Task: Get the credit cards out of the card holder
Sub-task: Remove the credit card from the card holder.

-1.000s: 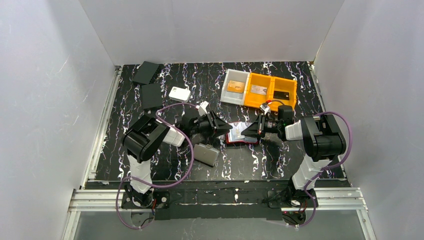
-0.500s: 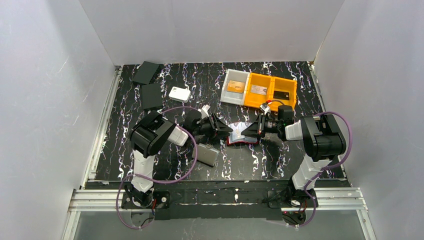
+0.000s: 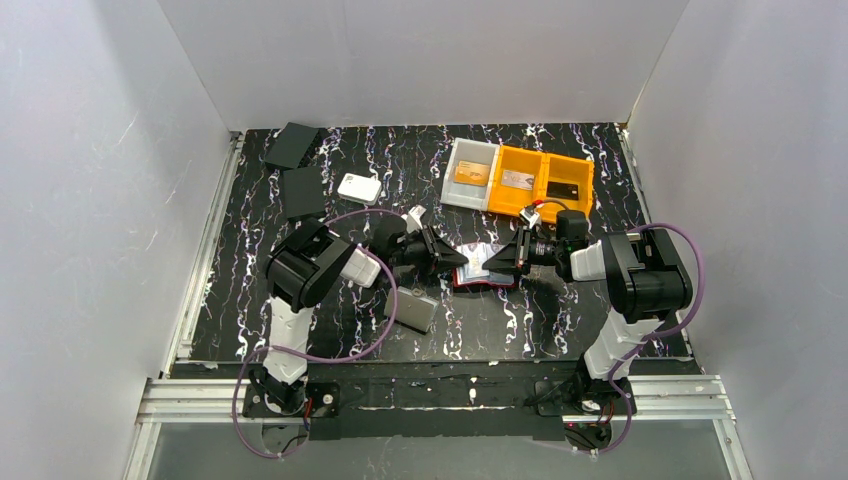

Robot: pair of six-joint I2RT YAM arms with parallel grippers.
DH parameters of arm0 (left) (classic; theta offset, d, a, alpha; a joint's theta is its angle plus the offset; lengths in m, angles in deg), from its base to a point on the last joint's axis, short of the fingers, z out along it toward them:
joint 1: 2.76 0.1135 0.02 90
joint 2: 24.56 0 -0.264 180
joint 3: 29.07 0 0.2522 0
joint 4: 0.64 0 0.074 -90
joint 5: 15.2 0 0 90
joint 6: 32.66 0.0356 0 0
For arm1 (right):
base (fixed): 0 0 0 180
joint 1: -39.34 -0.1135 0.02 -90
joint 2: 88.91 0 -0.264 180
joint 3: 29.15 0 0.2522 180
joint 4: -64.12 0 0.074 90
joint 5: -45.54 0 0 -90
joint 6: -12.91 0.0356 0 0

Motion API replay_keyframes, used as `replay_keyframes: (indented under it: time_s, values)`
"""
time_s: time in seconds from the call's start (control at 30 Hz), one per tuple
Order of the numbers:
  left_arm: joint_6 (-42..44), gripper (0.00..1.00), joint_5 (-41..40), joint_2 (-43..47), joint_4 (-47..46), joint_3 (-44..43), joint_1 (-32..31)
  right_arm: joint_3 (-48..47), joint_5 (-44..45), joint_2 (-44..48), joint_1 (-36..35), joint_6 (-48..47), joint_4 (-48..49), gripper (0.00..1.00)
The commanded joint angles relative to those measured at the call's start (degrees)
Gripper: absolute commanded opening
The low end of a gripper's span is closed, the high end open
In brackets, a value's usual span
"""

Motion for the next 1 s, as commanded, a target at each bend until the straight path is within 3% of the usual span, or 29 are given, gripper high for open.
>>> replay_keyframes:
  time_s: [0.0, 0.03, 0.17, 0.43, 0.6, 0.77, 0.97]
  values:
    - [-0.9, 0.06, 2.3, -0.8, -1.8, -1.7, -0.7, -1.7, -2.2, -0.6, -0.6, -0.2, 2.4, 0.02]
    - [-0.9, 0.00, 2.2, -0.8, -2.0, -1.5, -0.7, -1.7, -2.2, -0.7, -0.6, -0.3, 2.3, 0.02]
    - [-0.9, 0.00, 1.9, -0.7, -2.2, -0.9, -0.7, -2.0, -2.1, -0.8, -0.6, -1.0, 1.6, 0.05]
    - [-0.6, 0.00, 3.3, -0.5, -2.7, -0.8, -0.7, -2.6, -1.9, -1.4, -0.5, -1.9, -0.1, 0.25]
    - [-0.7, 0.00, 4.8, -0.9, -2.8, -0.9, -0.8, -2.9, -2.0, -2.2, -0.5, -1.6, -0.1, 0.30]
    - [-0.9, 0.00, 6.2, -1.8, -3.1, -1.5, -1.2, -3.0, -1.5, -2.7, -0.2, -1.4, -0.2, 0.28]
    - [-1.2, 0.00, 5.7, -1.7, -3.3, -0.6, -1.3, -2.6, -0.7, -2.3, 0.8, -1.3, -0.3, 0.08]
